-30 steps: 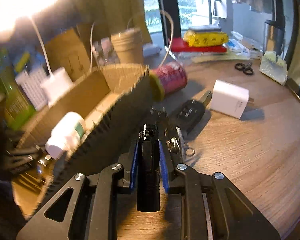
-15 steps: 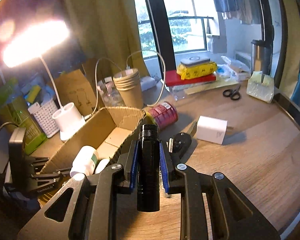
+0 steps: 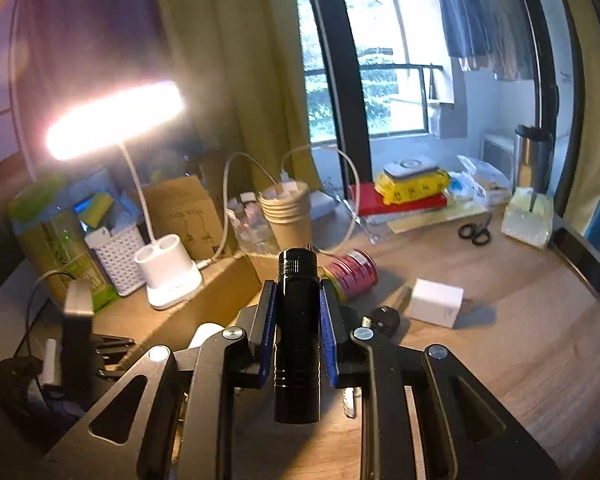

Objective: Organize rigid objects
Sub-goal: 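Carry the flashlight into the box with the right tool and release it, then move the right tool back out of the box toward the white charger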

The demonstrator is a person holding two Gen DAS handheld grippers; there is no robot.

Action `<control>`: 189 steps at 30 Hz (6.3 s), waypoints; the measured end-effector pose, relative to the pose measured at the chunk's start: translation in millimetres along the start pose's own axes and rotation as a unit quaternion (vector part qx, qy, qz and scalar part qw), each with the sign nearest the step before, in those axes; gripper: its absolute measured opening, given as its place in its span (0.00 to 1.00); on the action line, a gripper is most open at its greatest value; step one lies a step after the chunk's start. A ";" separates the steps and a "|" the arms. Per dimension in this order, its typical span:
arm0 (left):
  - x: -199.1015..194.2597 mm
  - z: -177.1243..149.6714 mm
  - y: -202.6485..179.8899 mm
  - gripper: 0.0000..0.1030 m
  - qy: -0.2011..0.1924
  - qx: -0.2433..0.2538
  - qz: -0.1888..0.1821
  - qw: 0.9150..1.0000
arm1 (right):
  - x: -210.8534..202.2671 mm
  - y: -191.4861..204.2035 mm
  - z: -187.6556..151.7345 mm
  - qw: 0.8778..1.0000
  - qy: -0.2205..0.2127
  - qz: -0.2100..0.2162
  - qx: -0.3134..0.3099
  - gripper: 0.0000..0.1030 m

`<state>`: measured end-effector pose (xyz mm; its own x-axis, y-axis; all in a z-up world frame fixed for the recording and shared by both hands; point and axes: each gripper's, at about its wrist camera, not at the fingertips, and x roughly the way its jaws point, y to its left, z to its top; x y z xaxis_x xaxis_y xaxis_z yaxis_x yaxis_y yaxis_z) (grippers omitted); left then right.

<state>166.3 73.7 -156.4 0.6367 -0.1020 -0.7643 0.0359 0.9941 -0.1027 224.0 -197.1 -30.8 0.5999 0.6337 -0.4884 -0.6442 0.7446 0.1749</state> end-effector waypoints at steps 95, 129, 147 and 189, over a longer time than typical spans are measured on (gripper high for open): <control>-0.6 0.1 0.2 0.14 0.000 0.000 -0.001 1.000 | 150.8 86.4 -27.3 0.949 0.208 0.033 -0.233 0.29; -1.0 -0.1 -1.6 0.14 0.000 -0.001 -0.001 1.000 | 89.9 44.6 -18.6 0.980 0.138 -0.022 -0.143 0.48; -0.9 -0.1 -1.6 0.14 0.000 -0.001 -0.001 1.000 | 66.3 -10.6 -20.1 0.989 0.112 -0.079 -0.062 0.50; -1.0 0.0 -1.7 0.14 0.001 -0.001 -0.001 1.000 | 105.2 -104.9 -17.2 0.974 0.082 -0.206 0.048 0.71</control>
<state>165.7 72.2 -155.4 0.6358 -0.1040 -0.7648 0.0358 0.9938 -0.1053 346.5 -212.1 -115.2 0.7093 0.2403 -0.6627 -0.3127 0.9498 0.0097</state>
